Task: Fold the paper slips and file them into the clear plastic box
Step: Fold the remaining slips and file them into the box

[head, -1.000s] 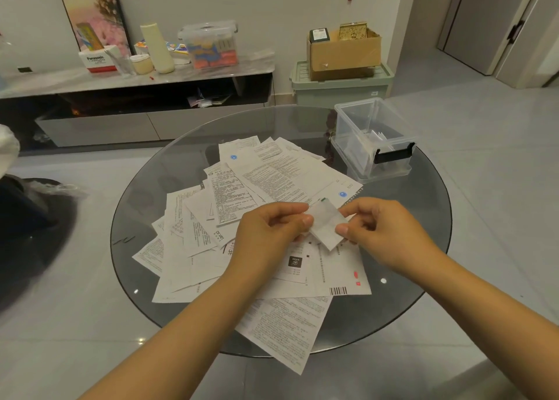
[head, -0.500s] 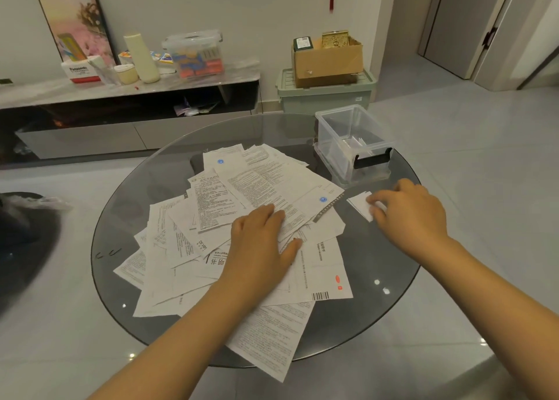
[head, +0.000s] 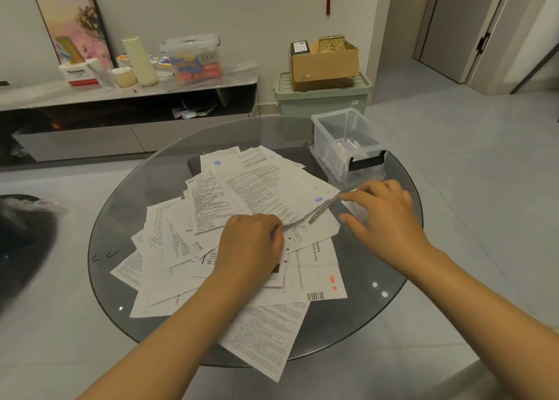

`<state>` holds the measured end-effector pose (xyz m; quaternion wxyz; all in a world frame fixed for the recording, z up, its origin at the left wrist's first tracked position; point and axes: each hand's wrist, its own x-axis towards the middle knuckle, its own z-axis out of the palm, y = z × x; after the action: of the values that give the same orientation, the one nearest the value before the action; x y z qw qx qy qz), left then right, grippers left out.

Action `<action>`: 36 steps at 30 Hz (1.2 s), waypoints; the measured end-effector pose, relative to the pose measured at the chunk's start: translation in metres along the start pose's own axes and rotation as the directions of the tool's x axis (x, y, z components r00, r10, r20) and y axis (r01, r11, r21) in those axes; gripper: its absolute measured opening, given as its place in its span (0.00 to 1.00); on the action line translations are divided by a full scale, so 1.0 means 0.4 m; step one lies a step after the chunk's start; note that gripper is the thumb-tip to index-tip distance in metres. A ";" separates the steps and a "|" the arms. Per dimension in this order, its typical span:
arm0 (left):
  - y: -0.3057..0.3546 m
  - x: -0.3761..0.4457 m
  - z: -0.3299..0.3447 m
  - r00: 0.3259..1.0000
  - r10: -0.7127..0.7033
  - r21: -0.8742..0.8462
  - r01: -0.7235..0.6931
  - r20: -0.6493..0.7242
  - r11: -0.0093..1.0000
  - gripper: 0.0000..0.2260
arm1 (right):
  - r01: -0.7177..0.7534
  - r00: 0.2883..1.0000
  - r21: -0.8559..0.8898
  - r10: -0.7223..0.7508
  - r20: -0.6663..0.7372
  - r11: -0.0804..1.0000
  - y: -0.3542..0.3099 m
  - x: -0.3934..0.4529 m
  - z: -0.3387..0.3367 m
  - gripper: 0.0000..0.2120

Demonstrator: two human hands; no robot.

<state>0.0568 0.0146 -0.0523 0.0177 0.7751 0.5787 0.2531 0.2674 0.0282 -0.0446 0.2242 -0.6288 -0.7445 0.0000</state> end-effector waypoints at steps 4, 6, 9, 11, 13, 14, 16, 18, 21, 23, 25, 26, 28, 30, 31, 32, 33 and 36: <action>-0.008 -0.003 -0.007 0.999 0.004 0.002 -0.004 -0.044 1.000 0.05 | 0.049 0.999 0.069 -0.049 -0.007 0.996 -0.017 0.000 0.006 0.18; -0.004 -0.011 -0.019 0.998 0.021 -0.002 -0.022 -0.056 1.000 0.05 | 0.092 0.995 0.117 -0.088 -0.042 0.989 -0.028 0.001 0.009 0.18; -0.005 -0.028 -0.034 0.999 0.050 -0.047 -0.051 -0.016 0.998 0.07 | 0.161 0.987 0.148 -0.163 0.004 0.976 -0.045 0.000 0.009 0.20; -0.007 -0.038 -0.048 0.998 0.033 -0.118 -0.028 0.045 0.993 0.12 | 0.209 0.975 0.160 -0.218 0.044 0.965 -0.052 -0.003 0.013 0.18; -0.011 -0.047 -0.060 0.994 -0.029 -0.236 0.054 0.109 0.970 0.14 | 0.227 0.967 0.208 -0.246 0.067 0.951 -0.057 -0.006 0.016 0.13; -0.014 -0.052 -0.064 0.990 -0.056 -0.291 0.091 0.128 0.952 0.14 | 0.217 0.966 0.246 -0.245 0.087 0.945 -0.058 -0.006 0.018 0.10; -0.018 -0.059 -0.074 0.987 -0.106 -0.366 0.142 0.118 0.920 0.11 | 0.174 0.961 0.328 -0.232 0.147 0.928 -0.062 -0.008 0.022 0.08; -0.018 -0.062 -0.084 0.982 -0.166 -0.417 0.189 0.090 0.889 0.06 | 0.082 0.955 0.410 -0.190 0.229 0.908 -0.070 -0.010 0.018 0.07; -0.020 -0.063 -0.091 0.970 -0.236 -0.464 0.237 0.060 0.854 0.09 | -0.036 0.942 0.497 -0.136 0.307 0.867 -0.083 -0.019 0.014 0.07; -0.022 -0.063 -0.092 0.962 -0.269 -0.485 0.260 0.053 0.835 0.07 | -0.084 0.940 0.540 -0.113 0.321 0.837 -0.093 -0.022 0.013 0.07; -0.027 -0.059 -0.089 0.949 -0.312 -0.506 0.288 0.038 0.813 0.04 | -0.164 0.935 0.617 -0.078 0.346 0.770 -0.101 -0.019 0.011 0.11; -0.028 -0.056 -0.088 0.939 -0.342 -0.513 0.308 0.031 0.801 0.04 | -0.203 0.930 0.650 -0.063 0.362 0.732 -0.103 -0.017 0.013 0.15; -0.033 -0.052 -0.086 0.917 -0.397 -0.515 0.355 0.032 0.780 0.05 | -0.244 0.922 0.667 -0.044 0.384 0.704 -0.106 -0.010 0.020 0.22; -0.034 -0.051 -0.085 0.906 -0.420 -0.497 0.386 0.048 0.777 0.05 | -0.228 0.925 0.621 -0.031 0.378 0.750 -0.109 -0.006 0.035 0.25; -0.034 -0.051 -0.084 0.910 -0.411 -0.485 0.386 0.059 0.785 0.08 | -0.214 0.929 0.599 -0.029 0.369 0.771 -0.112 -0.006 0.043 0.26; -0.032 -0.053 -0.083 0.916 -0.394 -0.476 0.380 0.074 0.793 0.12 | -0.201 0.933 0.579 -0.025 0.359 0.790 -0.115 -0.006 0.050 0.27; -0.033 -0.057 -0.080 0.926 -0.367 -0.464 0.364 0.089 0.807 0.20 | -0.185 0.938 0.551 -0.021 0.346 0.814 -0.120 -0.006 0.054 0.28; -0.036 -0.068 -0.071 0.961 -0.255 -0.348 0.275 0.103 0.896 0.38 | -0.132 0.954 0.459 -0.014 0.300 0.879 -0.131 -0.006 0.068 0.34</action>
<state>0.0269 -0.0130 -0.0422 0.2092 0.6793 0.6220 0.3284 0.2097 0.0225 -0.0551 0.2574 -0.5703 -0.7271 0.2824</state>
